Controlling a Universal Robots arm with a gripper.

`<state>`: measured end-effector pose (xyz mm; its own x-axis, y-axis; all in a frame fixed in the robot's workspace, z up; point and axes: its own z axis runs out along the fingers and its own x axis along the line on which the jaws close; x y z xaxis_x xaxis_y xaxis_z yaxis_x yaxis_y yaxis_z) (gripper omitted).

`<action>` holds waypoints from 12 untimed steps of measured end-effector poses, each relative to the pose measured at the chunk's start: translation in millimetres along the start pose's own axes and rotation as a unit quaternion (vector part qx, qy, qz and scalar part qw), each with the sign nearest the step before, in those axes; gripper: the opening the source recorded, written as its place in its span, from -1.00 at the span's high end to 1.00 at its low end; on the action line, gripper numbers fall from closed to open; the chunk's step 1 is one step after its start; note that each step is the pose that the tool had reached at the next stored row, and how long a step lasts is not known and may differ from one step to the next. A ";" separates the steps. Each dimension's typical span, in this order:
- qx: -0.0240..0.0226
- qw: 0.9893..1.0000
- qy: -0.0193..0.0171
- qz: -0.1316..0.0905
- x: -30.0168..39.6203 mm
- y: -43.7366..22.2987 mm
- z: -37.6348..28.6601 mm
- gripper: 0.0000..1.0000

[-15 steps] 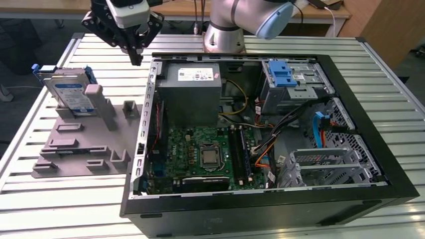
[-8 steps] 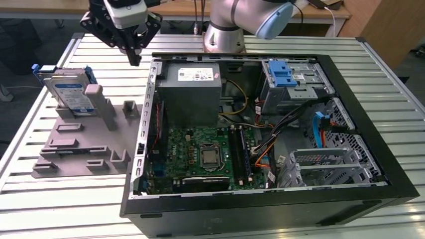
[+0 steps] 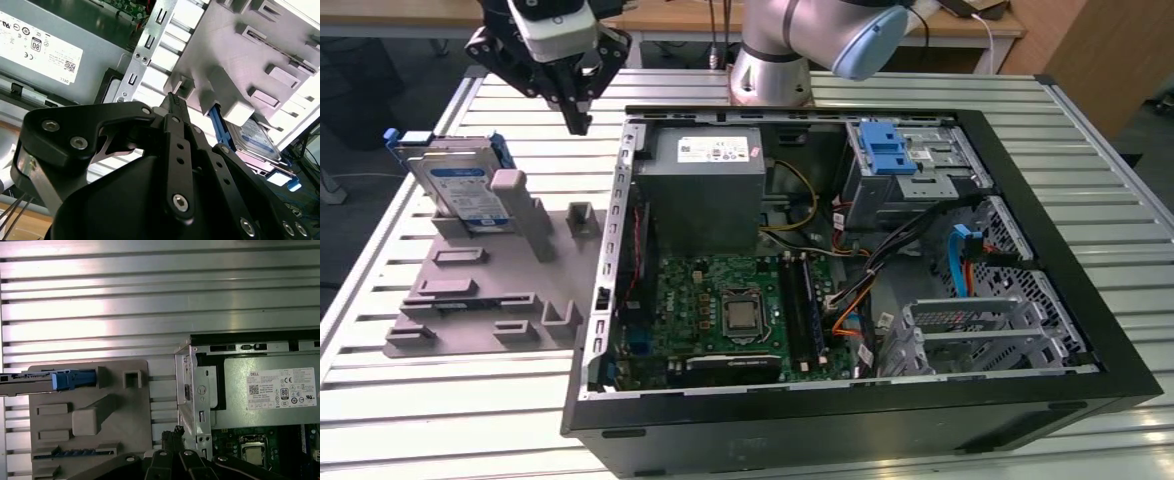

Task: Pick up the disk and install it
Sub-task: 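Reach for the disk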

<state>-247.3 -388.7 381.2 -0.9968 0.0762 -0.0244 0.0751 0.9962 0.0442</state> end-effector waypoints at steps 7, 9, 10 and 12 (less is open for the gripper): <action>0.000 1.000 0.000 0.000 4.7 -0.4 0.5 0.79; 0.000 1.000 0.000 0.000 5.8 -0.5 0.8 0.79; 0.000 1.000 0.000 0.000 6.3 -0.5 0.8 0.79; 0.000 1.000 0.000 0.000 7.3 -0.6 0.9 0.79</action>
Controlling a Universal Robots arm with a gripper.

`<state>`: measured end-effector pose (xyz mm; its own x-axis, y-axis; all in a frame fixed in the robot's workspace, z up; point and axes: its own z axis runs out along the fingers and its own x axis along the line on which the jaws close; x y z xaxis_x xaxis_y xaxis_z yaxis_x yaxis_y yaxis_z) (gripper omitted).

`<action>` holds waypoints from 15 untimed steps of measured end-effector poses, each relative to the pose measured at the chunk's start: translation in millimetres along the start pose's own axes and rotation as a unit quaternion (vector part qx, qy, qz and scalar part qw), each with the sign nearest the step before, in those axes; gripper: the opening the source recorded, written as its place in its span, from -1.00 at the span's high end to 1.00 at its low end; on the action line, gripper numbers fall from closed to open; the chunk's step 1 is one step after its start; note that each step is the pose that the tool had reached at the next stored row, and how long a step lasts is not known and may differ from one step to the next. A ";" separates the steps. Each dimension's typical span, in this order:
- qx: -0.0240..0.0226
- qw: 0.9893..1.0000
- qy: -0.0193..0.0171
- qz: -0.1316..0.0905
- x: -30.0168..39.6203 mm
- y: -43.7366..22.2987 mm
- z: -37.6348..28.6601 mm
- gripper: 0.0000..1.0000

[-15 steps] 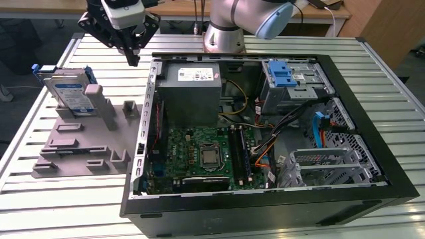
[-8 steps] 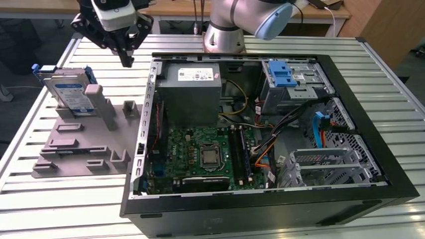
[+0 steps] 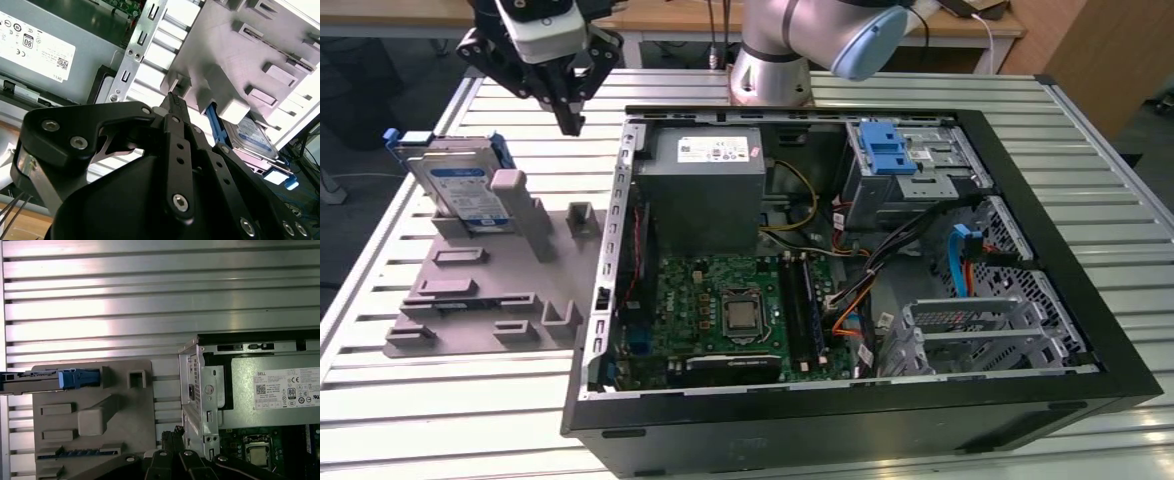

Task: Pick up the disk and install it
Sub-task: 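Reach for the disk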

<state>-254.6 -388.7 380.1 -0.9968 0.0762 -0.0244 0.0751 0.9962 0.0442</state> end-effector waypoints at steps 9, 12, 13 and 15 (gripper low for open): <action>0.000 1.000 0.000 0.000 5.1 -0.1 0.8 0.79; 0.000 1.000 0.000 0.000 5.5 -0.1 0.8 0.79; 0.000 1.000 0.000 0.000 5.6 -0.1 0.8 0.79; 0.000 1.000 0.000 0.000 6.2 0.0 0.8 0.79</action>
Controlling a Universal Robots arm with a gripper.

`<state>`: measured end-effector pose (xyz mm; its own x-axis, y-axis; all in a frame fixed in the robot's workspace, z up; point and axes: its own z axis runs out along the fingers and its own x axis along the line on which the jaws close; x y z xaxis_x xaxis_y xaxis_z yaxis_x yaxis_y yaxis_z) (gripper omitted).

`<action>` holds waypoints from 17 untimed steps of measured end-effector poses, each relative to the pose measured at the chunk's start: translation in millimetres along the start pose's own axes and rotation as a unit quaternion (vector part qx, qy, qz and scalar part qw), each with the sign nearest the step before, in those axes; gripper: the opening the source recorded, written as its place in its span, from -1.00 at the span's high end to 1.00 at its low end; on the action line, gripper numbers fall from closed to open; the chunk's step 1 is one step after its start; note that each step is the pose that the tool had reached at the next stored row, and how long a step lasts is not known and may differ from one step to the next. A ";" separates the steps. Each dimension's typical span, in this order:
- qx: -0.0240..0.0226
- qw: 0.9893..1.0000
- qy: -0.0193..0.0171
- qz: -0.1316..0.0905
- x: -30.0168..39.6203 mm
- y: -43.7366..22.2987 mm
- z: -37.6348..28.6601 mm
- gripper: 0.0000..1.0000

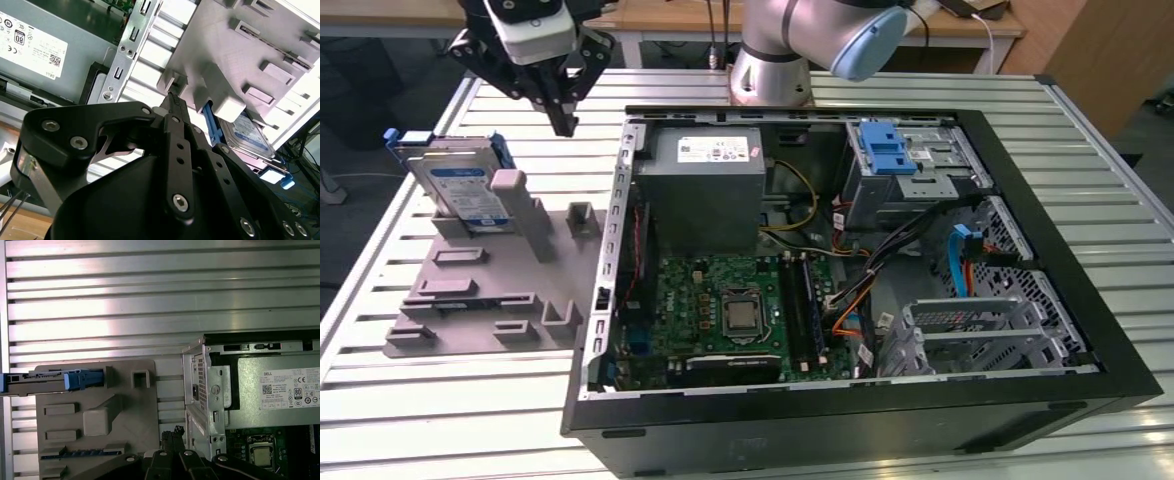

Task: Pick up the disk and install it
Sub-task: 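Reach for the disk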

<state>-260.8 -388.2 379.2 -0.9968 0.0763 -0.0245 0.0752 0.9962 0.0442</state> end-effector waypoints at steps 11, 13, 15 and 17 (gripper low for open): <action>0.000 1.000 0.000 0.000 5.6 2.3 0.0 0.79; 0.000 1.000 0.000 0.000 7.1 2.8 0.0 0.79; 0.000 1.000 0.000 0.000 8.4 3.3 0.0 0.79; 0.000 1.000 0.000 0.000 9.9 3.8 0.1 0.79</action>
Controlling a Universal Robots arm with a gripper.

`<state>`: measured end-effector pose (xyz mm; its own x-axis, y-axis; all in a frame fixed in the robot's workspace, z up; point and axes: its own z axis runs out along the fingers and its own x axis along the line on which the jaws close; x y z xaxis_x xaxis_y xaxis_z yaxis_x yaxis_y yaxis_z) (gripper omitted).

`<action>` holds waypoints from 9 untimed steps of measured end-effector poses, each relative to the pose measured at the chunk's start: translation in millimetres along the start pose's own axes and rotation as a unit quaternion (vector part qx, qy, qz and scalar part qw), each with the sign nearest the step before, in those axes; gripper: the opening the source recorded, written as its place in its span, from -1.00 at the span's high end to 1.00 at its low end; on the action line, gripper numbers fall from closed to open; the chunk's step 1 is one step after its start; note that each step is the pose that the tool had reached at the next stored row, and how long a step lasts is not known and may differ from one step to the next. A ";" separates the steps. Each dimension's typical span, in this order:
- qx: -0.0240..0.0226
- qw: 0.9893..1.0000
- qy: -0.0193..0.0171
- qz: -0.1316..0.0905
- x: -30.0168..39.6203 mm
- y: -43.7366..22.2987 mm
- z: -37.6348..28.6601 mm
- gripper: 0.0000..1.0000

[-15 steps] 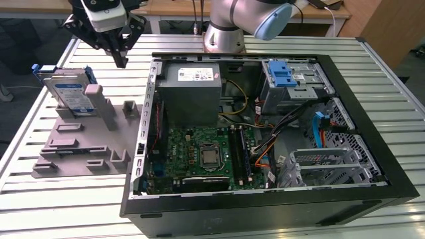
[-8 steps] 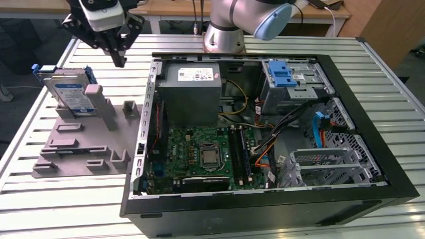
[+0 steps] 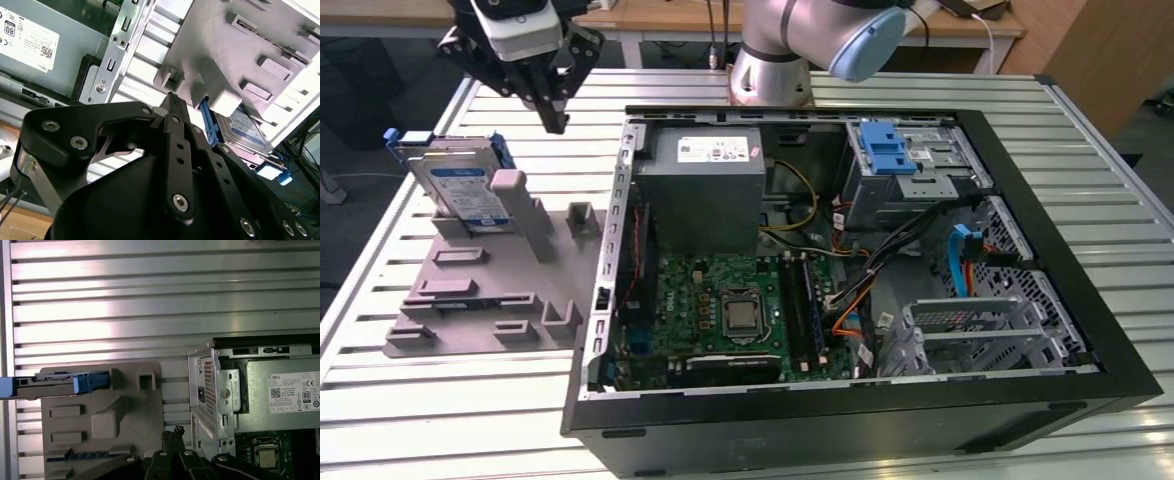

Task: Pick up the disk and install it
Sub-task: 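Reach for the disk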

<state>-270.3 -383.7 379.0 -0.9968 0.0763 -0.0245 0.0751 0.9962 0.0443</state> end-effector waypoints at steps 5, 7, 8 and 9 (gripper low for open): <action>0.000 1.000 0.000 0.000 3.3 1.1 0.0 0.79; 0.000 1.000 0.000 0.000 4.8 1.4 0.0 0.79; 0.000 1.000 0.000 0.000 5.5 1.6 0.0 0.79; 0.000 1.000 0.000 0.000 6.2 1.8 0.1 0.79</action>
<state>-276.4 -381.4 378.9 -0.9968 0.0762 -0.0245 0.0751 0.9962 0.0443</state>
